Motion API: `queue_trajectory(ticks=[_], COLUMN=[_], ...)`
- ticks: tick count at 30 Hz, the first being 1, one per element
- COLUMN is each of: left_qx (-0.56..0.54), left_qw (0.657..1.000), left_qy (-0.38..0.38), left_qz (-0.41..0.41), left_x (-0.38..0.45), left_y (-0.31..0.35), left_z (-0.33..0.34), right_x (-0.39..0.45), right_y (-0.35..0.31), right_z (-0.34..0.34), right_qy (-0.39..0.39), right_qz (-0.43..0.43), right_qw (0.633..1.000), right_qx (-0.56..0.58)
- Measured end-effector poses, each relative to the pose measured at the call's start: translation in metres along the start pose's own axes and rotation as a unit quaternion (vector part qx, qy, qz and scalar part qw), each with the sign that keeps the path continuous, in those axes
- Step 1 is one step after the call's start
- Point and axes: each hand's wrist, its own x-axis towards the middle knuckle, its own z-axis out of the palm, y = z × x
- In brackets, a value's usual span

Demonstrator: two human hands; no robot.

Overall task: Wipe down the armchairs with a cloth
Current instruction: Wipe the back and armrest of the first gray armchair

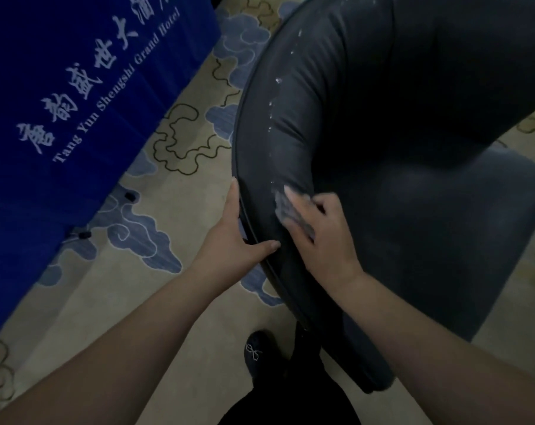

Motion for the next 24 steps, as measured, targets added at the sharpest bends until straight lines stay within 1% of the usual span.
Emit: queue_trajectory(ticks=[4, 6, 9, 13, 14, 16, 20, 22, 24], left_qx=[0.017, 0.012, 0.027, 0.027, 0.027, 0.024, 0.032, 0.033, 0.029], left_qw=[1.0, 0.999, 0.999, 0.998, 0.998, 0.997, 0.993, 0.991, 0.99], left_qy=[-0.024, -0.036, -0.041, -0.046, -0.047, -0.054, -0.077, -0.097, -0.109], left_qz=[0.009, 0.008, 0.023, 0.029, 0.034, 0.046, 0.081, 0.09, 0.089], left_x=[0.01, 0.014, 0.019, 0.026, 0.029, 0.035, 0.056, 0.066, 0.076], left_y=[0.007, 0.009, 0.009, 0.008, 0.008, 0.01, 0.019, 0.019, 0.018], left_z=[-0.014, -0.019, -0.023, -0.026, -0.028, -0.032, -0.049, -0.056, -0.059], right_x=[-0.053, -0.043, 0.01, 0.078, 0.08, 0.058, -0.004, 0.002, 0.036], right_y=[0.004, 0.001, -0.006, -0.006, -0.006, -0.006, -0.008, -0.012, -0.017], right_z=[-0.018, -0.012, 0.005, 0.02, 0.021, 0.017, 0.0, 0.004, 0.017], right_qy=[-0.035, -0.035, -0.021, 0.011, 0.015, 0.015, -0.027, -0.007, 0.026], right_qz=[-0.015, -0.027, -0.068, -0.042, -0.038, -0.03, -0.004, -0.001, -0.02], right_qw=[0.999, 0.999, 0.997, 0.998, 0.998, 0.999, 1.0, 1.0, 0.999], right_qx=[0.025, 0.023, -0.004, -0.044, -0.04, -0.019, -0.002, -0.015, -0.03])
